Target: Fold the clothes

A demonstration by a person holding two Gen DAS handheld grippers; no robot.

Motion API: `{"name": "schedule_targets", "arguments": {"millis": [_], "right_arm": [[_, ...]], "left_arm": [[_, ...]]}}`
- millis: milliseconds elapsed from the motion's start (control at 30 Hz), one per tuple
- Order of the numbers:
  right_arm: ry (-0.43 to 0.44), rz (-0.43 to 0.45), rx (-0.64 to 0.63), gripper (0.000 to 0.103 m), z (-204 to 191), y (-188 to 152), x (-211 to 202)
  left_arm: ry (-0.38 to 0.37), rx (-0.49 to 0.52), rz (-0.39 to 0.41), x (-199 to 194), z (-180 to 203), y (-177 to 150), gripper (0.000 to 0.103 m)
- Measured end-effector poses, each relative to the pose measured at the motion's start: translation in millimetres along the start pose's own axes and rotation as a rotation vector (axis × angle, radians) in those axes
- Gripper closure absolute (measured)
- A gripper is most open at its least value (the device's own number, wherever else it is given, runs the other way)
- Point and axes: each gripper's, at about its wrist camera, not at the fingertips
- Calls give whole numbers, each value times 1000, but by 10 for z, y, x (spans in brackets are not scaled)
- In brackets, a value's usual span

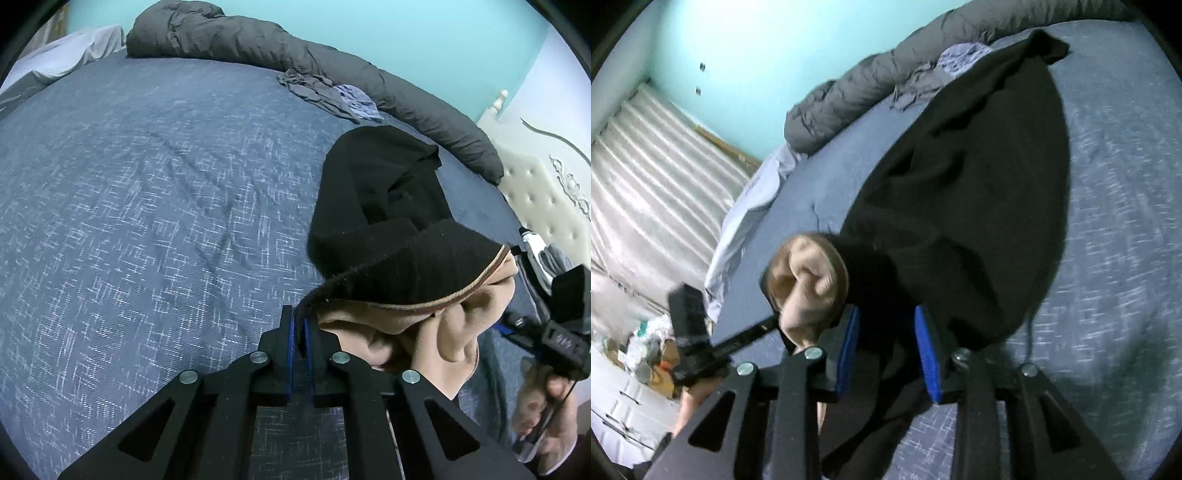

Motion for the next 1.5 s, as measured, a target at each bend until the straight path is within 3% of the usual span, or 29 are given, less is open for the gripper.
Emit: {"name": "schedule_targets", "arguments": {"millis": [200,267,333,467,567,667,867,967,1133,1233,1333,1500], "right_arm": [[-40,23,-10,70,30,45,64],[-71,63,9,65,124,101,-27],[-75,57,12,48,159,115,2],[-83,44,17,47,225,140,63],[-89,34,21,40,275,159,109],[-95,24,24,39,325,178,155],[-74,14,31,39,381,153,224],[-49,16,27,52,383,142,223],[-31,2,-37,96,303,109,277],[-11,21,-35,99,258,139,265],[16,46,-34,99,207,174,211],[71,106,-16,99,110,266,46]], "left_arm": [[31,51,63,-287,142,58,77],[41,58,99,-400,178,89,65],[54,60,135,-508,201,122,63],[84,63,187,-673,193,183,61],[-30,32,142,-631,305,121,59],[-105,69,67,-460,582,-12,54],[-153,187,-13,-35,1057,-168,53],[-142,226,-24,114,1158,-205,53],[-161,258,-32,202,1216,-226,54],[-169,280,-35,182,1221,-244,86],[-169,258,-30,159,1122,-202,94],[-119,143,58,-72,680,0,95]]}}
Point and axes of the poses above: each gripper's, at about its wrist camera, not at the fingertips, and x roughly the way its jaws point, z to its right, y to its top, and after that the axes turned 10 degrees about z, right-handed
